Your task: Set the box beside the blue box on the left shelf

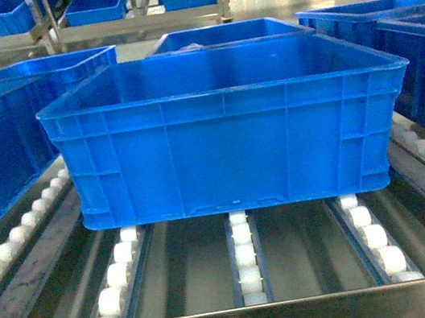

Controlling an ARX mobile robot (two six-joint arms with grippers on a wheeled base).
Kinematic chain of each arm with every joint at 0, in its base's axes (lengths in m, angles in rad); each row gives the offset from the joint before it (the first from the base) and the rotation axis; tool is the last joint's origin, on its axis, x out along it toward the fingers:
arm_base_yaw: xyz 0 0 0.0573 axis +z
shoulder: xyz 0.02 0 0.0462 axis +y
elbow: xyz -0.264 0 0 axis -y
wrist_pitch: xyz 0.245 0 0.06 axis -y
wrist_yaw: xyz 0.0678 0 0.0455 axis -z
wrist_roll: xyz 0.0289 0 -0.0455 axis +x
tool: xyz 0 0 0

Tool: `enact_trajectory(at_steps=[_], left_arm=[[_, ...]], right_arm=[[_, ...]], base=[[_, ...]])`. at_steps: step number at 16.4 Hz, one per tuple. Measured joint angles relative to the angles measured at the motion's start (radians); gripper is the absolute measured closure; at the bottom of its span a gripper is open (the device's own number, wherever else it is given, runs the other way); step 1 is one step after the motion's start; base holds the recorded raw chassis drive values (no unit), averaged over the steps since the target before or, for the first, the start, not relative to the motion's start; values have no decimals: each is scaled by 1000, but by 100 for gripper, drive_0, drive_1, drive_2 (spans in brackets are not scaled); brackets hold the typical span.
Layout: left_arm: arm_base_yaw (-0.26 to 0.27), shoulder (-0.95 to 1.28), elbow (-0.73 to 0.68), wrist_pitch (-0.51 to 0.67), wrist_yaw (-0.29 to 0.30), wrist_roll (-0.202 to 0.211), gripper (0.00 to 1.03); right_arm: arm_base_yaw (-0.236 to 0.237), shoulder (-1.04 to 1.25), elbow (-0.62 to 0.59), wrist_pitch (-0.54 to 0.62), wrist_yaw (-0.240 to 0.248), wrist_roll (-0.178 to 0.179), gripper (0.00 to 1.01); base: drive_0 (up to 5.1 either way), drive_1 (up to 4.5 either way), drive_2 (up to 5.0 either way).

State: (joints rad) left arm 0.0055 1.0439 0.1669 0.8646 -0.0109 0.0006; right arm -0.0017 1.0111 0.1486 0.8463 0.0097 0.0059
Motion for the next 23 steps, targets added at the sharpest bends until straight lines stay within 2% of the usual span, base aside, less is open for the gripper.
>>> enact_trajectory(at_steps=[3, 5, 6, 7, 11, 15, 20, 23], left_arm=[[-3, -52, -29, -26, 8, 0, 101], [-8, -153, -71, -83, 10, 0, 101], [-6, -193, -88, -101, 10, 0, 101], [-6, -199, -125, -52, 11, 0, 101], [-6, -424, -151, -259, 11, 0, 101], [-6, -604, -151, -428, 11, 0, 101], [-6, -760, -151, -581, 11, 0, 101], [-6, -796, -151, -613, 11, 0, 101]], right_arm=[[-4, -55, -25, -24, -5, 0, 100], [2, -153, -63, -84, -8, 0, 100], [2, -164, -102, -23, -8, 0, 100], [2, -190, -121, -76, -8, 0, 100], [2, -426, -135, -279, -8, 0, 100], [2, -596, -135, -435, -8, 0, 100], [2, -747, -135, -580, -8, 0, 100], [2, -779, -135, -612, -8, 0, 100]], base=[[0, 0, 0], [0, 0, 0], [0, 0, 0], [0, 0, 0], [0, 0, 0], [0, 0, 0], [0, 0, 0], [0, 0, 0]])
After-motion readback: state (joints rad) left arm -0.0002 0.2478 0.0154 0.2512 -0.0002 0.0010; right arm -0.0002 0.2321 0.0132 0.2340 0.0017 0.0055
